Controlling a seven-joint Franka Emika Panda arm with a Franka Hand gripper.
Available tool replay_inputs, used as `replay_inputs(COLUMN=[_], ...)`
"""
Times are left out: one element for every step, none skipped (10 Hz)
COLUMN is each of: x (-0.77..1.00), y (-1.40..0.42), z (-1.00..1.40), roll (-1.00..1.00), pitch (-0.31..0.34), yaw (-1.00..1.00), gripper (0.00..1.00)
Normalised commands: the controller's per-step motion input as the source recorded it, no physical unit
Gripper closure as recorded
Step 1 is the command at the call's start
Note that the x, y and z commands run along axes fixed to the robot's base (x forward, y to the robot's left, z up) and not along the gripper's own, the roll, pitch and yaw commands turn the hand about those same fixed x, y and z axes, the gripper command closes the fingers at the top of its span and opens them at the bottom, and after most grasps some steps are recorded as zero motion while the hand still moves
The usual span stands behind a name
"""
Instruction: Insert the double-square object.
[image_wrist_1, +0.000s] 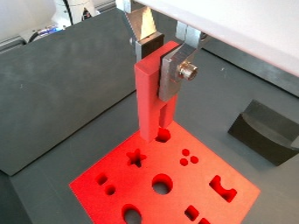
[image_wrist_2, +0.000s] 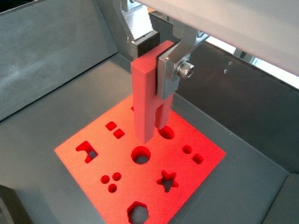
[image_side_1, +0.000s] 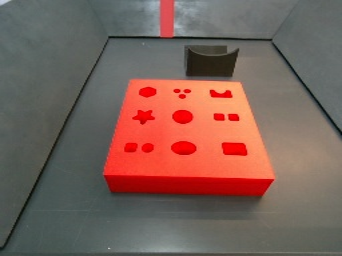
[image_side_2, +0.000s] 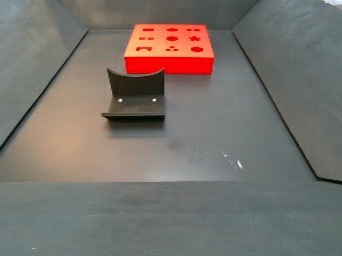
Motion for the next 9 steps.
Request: replay_inputs(x=[-0.16, 0.00, 0.23, 0.39, 0.50, 0.55, 0.48, 0.29, 0.27], y=[0.00, -0.03, 0.00, 0.00, 0.00, 0.00, 0.00, 0.01, 0.09], z=[0.00, -0.10, -0.59, -0.73, -0.69, -0.49, -0.51, -0.46, -0.36], roll=[-0.03, 0.00, 0.00, 0.00, 0.00, 0.00, 0.11, 0.07, 0.07], pitch=[-0.147, -0.051, -0.163, -0.184, -0.161, -0.141, -0.026, -0.019, 0.000], yaw=[0.00, 0.03, -0.22, -0.47, -0.59, -0.54, -0.68, -0.87, -0.90], gripper=[1.00, 1.00, 1.00, 1.00, 1.00, 1.00, 1.00, 1.00, 1.00])
